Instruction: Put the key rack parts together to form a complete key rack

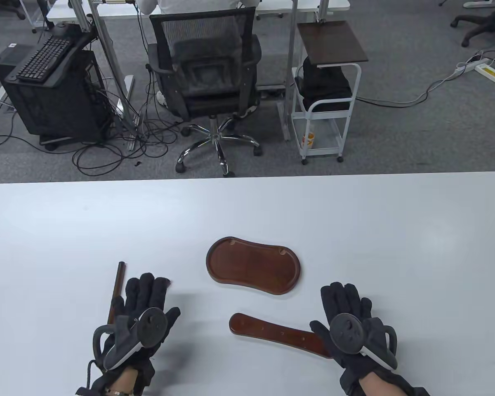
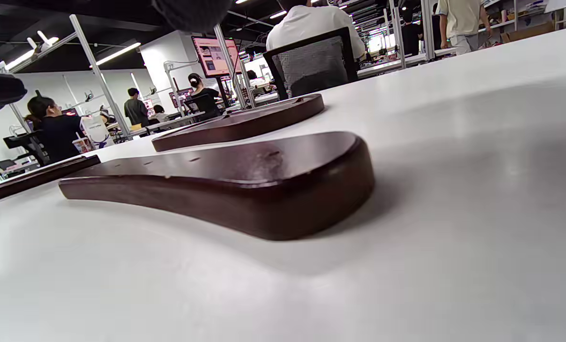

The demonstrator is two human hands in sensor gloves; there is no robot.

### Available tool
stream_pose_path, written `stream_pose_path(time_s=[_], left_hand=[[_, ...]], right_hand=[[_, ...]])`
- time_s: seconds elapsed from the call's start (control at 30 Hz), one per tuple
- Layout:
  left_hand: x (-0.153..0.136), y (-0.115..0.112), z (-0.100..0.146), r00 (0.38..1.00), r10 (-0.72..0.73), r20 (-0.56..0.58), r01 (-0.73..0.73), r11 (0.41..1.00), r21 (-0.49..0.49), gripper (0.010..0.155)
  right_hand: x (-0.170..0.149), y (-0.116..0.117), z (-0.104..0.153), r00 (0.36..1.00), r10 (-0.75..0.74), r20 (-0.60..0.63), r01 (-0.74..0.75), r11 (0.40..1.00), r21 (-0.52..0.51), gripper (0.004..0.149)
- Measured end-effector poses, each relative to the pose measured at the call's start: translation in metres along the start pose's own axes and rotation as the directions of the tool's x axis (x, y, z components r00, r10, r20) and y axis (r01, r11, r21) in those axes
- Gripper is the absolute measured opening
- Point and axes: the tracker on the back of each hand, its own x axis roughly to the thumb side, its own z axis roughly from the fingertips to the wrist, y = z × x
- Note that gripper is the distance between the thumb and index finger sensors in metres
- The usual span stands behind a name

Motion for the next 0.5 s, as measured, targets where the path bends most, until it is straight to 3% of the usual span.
stream_pose_path(time_s=[0.5], left_hand=[[0.0020,-0.0010,0.0001,1.000,-0.011,0.003,0.011,0.999,-0.030,0.075]], right_hand=[[0.0034,-0.0006,0.0006,0.999,0.012,0.031,-0.013,1.000,0.004,0.075]])
